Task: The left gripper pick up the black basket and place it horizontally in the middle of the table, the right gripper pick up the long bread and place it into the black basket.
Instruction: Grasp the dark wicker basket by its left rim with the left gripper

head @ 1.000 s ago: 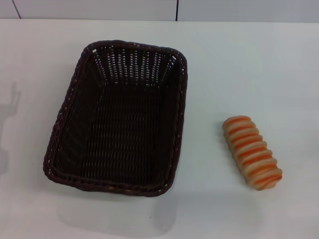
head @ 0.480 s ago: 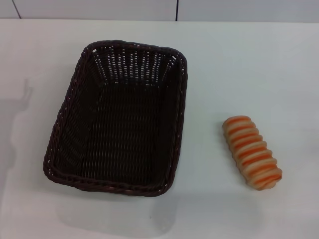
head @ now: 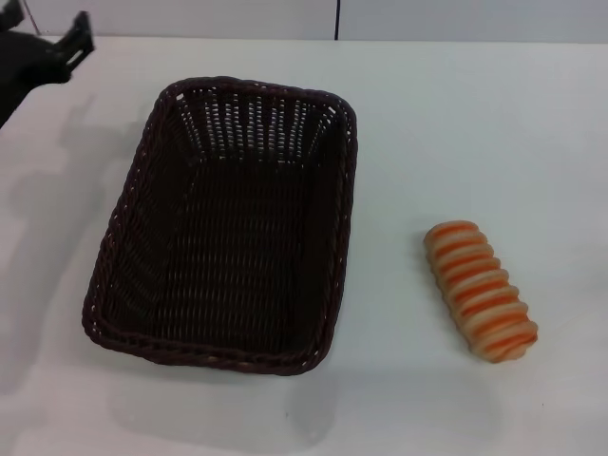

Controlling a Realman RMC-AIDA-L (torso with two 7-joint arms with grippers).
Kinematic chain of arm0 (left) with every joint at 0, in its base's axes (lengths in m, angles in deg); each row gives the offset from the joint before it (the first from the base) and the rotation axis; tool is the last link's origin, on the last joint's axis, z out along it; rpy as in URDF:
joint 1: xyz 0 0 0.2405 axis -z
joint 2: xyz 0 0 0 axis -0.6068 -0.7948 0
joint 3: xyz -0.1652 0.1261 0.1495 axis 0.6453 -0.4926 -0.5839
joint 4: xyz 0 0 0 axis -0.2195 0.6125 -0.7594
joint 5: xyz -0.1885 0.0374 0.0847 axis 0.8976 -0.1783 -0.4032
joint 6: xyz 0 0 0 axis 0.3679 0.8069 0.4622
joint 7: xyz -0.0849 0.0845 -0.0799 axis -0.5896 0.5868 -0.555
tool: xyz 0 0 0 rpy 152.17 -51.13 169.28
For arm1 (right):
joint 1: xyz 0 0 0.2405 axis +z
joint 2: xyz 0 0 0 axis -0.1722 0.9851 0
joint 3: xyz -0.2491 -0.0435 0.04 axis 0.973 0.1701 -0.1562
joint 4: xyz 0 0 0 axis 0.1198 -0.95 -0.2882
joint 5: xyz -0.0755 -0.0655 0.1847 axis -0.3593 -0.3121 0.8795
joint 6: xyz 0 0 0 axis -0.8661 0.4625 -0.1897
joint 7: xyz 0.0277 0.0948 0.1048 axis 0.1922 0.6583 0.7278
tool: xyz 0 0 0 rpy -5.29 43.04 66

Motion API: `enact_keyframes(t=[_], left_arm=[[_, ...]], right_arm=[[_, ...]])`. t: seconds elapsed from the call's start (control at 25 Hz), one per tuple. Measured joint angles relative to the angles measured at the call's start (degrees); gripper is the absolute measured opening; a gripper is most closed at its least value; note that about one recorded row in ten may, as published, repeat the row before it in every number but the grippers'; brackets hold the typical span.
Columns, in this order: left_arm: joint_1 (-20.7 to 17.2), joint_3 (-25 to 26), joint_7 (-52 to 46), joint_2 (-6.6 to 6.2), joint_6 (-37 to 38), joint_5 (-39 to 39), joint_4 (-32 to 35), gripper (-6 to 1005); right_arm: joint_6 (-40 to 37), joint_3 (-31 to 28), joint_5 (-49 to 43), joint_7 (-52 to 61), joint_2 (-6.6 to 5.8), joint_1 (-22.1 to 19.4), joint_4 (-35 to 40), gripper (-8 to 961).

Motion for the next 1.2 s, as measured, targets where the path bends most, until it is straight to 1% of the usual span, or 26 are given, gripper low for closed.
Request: enact_keyframes(t=[0.04,0.08,0.12,0.16,0.2,0.24,0.28,0.32,0.36,0.44,0.48,0.52,0.6,0.72,0.88,1.2], left_arm=[[-0.14,0.83,-0.22,-0.36,-6.35,-1.21,-4.29,772],[0.11,3.50,0.08,-0.57,-26.69,-1.97,-15.96,771],[0.11,3.50,0.08,-0.57,-26.69,-1.97,-15.96,770],[0.36,4.53,0.54,-0.33,-33.30,-1.87,-19.23,769],[0.36,4.53,0.54,-0.33,-33.30,-1.87,-19.23,768],[0.65,5.87,1.38,0.29,-39.53,-1.80,-22.77,767],[1.11,10.30,6.44,4.66,-56.20,-1.73,-32.60,766],[1.15,11.46,7.84,5.92,-59.48,-1.74,-34.28,765],[1.22,12.86,9.63,7.54,-63.89,-1.73,-36.41,764],[1.22,12.86,9.63,7.54,-63.89,-1.73,-36.41,762],[2.52,15.15,11.06,9.40,-77.67,-1.10,-42.02,761],[2.70,15.02,10.87,9.31,-78.61,-0.98,-42.34,760],[3.29,14.28,10.16,9.19,-82.80,-0.38,-43.53,758],[3.09,12.99,10.10,9.32,-85.01,-0.37,-43.70,755],[2.96,11.77,9.99,9.31,-85.98,-0.39,-42.57,751],[3.65,11.86,9.21,9.26,-86.04,-0.81,-38.76,742]], right_arm=[[0.11,0.00,0.00,0.00,0.00,0.03,0.04,840],[0.17,0.00,0.00,0.00,0.00,0.04,0.10,840],[0.25,0.00,0.00,-0.01,0.02,0.05,0.14,840],[0.37,0.01,0.00,0.00,0.03,0.04,0.16,840],[0.57,0.00,0.00,0.00,0.04,0.06,0.18,840],[0.79,0.00,0.00,0.00,0.04,0.06,0.21,840],[1.01,0.00,0.00,0.00,0.04,0.07,0.23,840],[1.01,0.00,0.00,0.00,0.04,0.07,0.23,841],[1.08,0.01,0.00,0.00,0.05,0.07,0.23,841],[1.32,0.01,0.00,-0.01,0.09,0.06,0.23,841],[1.48,0.00,0.00,0.00,0.09,0.01,0.23,841],[1.63,0.01,0.00,-0.01,0.09,-0.01,0.26,841],[1.78,0.00,0.00,-0.01,0.11,-0.03,0.43,840],[1.91,0.01,0.00,-0.01,0.15,-0.01,0.50,840],[2.13,0.01,-0.01,-0.10,0.14,0.00,0.61,840],[2.23,0.25,-0.10,-0.31,0.04,0.10,0.79,840]])
